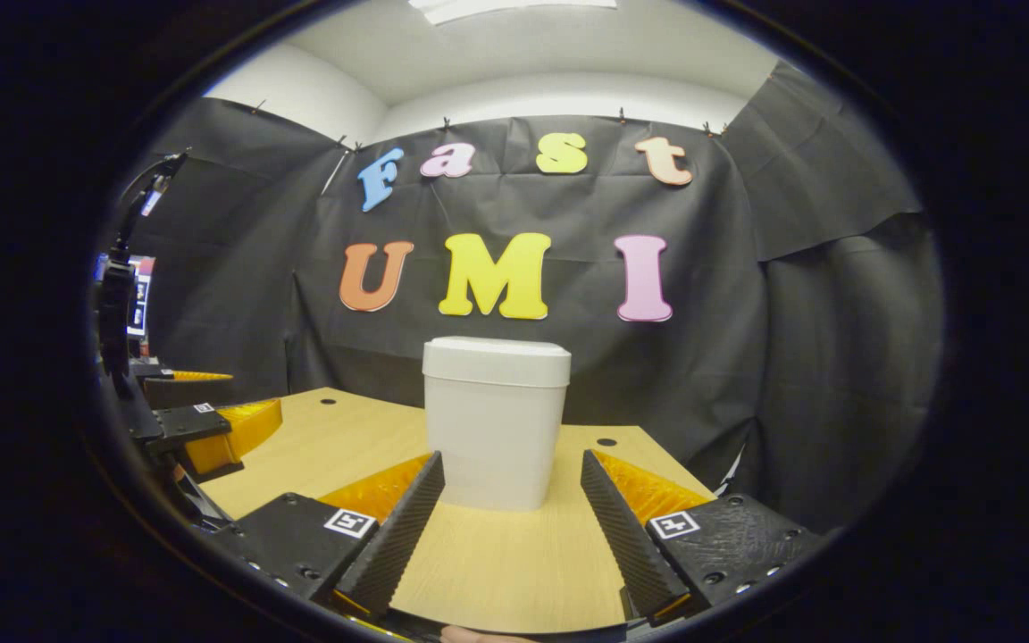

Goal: Press the lid of the desktop garbage bin to open it, pick up the crumpled paper on the desktop and throw it into the bin, then pick up the pop can on the desktop and drop it into the bin, and finally close the garbage bin lid.

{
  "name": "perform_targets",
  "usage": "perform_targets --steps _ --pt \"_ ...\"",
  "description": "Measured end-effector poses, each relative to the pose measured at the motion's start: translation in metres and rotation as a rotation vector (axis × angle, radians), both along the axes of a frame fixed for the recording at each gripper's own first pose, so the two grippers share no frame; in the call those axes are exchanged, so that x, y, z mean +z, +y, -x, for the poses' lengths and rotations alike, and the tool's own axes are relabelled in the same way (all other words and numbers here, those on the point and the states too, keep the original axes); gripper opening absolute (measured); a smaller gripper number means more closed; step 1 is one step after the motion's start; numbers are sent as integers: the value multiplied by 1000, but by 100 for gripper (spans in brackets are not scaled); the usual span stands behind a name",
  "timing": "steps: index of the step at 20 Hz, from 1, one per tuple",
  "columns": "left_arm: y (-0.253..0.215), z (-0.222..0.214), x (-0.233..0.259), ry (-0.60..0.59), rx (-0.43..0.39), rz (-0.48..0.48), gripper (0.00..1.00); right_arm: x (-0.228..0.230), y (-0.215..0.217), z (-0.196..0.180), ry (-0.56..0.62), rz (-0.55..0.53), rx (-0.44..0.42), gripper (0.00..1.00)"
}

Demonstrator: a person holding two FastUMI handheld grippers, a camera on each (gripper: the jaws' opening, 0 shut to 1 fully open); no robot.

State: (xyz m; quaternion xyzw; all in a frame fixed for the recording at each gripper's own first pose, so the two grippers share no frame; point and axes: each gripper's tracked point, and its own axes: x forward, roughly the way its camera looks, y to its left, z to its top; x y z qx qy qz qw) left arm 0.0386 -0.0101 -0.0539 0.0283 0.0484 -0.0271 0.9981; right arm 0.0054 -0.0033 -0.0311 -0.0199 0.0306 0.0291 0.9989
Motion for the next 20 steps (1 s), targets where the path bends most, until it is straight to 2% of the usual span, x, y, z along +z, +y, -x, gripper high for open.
perform_targets --steps 4,14,15,18,20 --pt "-4 0 -1 5 -6 -7 98 0 -2 0 4 -5 -1 97" --pt "-2 -2 -6 16 0 -8 98 -6 4 -2 20 -1 8 95" --pt "-3 -2 -6 16 -2 -6 98 -6 4 -3 21 -1 9 98" --pt "-5 -2 -4 8 -9 -2 98 -6 3 -3 20 1 6 93" --pt "-5 -1 -3 5 -12 -5 98 -6 3 -2 19 0 5 95"
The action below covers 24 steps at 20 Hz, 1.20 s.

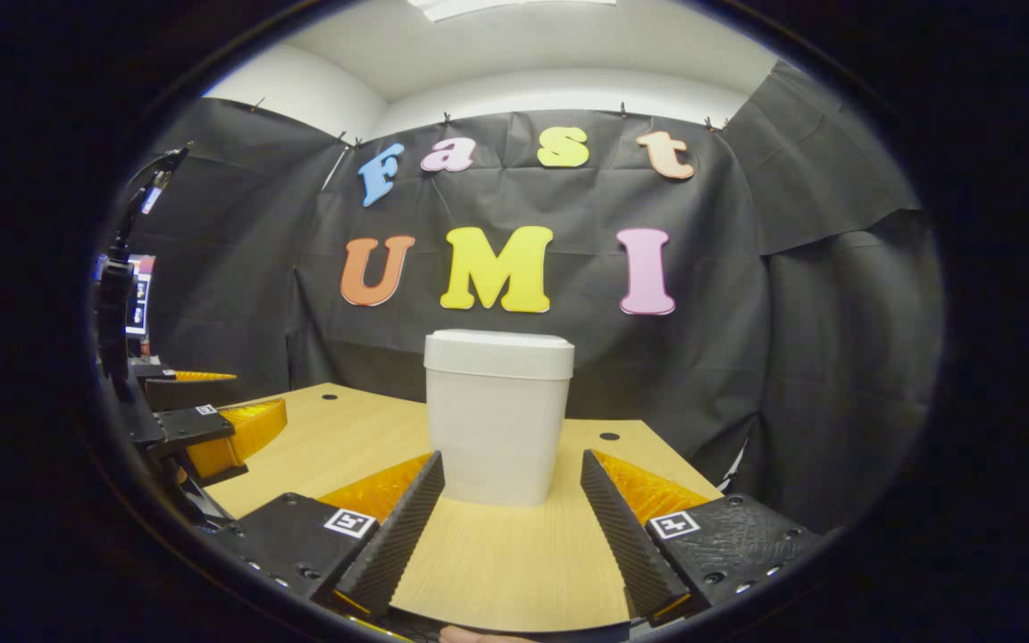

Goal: Press the lid of the desktop garbage bin to open it, pick up the crumpled paper on the desktop and throw it into the bin, then pick up the pop can on the desktop and drop it into the bin, and finally close the garbage bin lid.

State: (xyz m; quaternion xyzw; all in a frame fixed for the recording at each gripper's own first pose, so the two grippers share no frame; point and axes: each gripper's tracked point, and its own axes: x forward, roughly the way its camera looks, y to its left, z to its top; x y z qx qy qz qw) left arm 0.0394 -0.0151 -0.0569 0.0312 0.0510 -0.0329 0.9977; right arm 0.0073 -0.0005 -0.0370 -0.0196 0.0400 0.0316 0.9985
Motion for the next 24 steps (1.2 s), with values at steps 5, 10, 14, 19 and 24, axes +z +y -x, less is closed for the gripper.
perform_targets --steps 5,10,14,19,24 --pt "-1 -1 -2 8 -2 -2 98 0 1 0 -2 2 0 95" --pt "-2 -1 -4 14 0 -1 98 -6 0 -3 17 -4 -5 95" --pt "-4 0 -3 6 -6 0 98 -3 0 -3 11 -3 -5 95" --pt "-5 0 -3 5 -8 -4 98 -6 2 -2 15 3 0 95" --pt "-2 -1 -4 8 4 -4 98 -5 1 -3 14 2 -4 93"
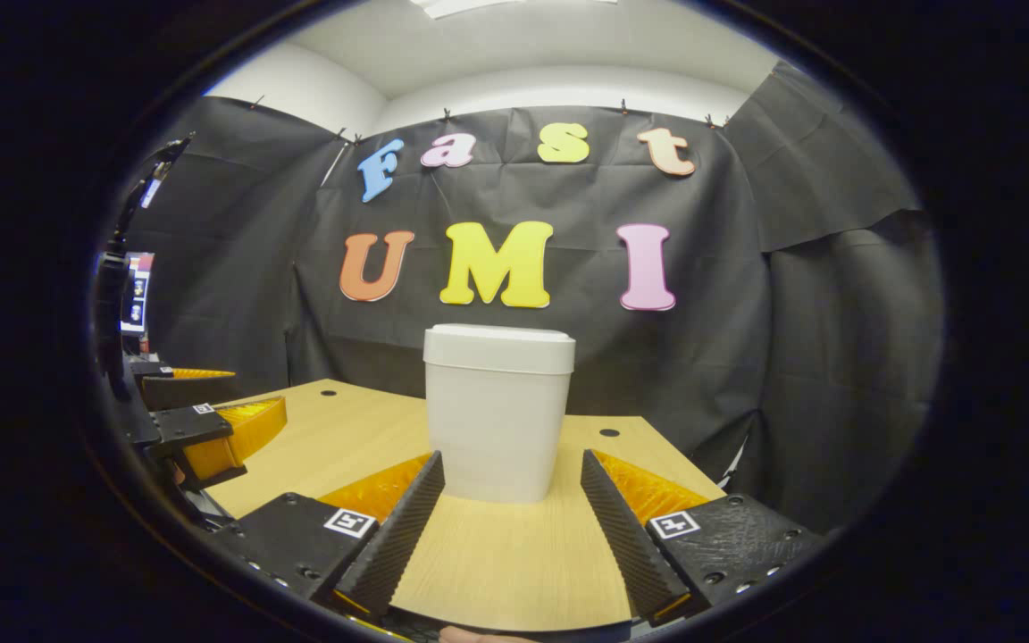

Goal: Press the lid of the desktop garbage bin to open it, pick up the crumpled paper on the desktop and throw it into the bin, then pick up the pop can on the desktop and drop it into the bin, and finally close the garbage bin lid.

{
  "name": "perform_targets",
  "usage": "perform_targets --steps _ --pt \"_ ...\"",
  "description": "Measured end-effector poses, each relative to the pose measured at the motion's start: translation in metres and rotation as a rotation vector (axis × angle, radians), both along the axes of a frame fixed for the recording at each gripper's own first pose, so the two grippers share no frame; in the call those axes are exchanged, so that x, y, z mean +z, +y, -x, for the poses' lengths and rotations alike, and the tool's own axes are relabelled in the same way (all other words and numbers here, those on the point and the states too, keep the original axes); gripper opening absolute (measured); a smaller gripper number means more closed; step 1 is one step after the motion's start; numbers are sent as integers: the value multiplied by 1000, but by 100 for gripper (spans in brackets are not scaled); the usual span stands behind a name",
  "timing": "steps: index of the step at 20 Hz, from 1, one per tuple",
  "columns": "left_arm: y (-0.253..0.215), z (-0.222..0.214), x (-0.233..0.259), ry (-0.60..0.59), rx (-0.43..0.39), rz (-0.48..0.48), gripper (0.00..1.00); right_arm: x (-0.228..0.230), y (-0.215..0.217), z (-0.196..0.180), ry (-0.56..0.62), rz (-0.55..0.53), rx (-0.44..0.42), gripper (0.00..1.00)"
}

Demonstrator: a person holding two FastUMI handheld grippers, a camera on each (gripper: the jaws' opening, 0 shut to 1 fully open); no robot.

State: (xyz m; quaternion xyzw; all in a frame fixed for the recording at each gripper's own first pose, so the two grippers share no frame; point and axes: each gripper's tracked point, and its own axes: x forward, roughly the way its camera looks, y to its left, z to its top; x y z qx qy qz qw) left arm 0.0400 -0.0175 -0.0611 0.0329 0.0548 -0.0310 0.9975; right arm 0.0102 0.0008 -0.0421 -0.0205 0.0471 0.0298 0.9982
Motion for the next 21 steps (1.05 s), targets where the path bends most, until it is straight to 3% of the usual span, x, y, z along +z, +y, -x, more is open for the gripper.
perform_targets --steps 21 --pt "-1 -1 -1 4 1 -3 98 -2 2 -1 2 9 1 95"
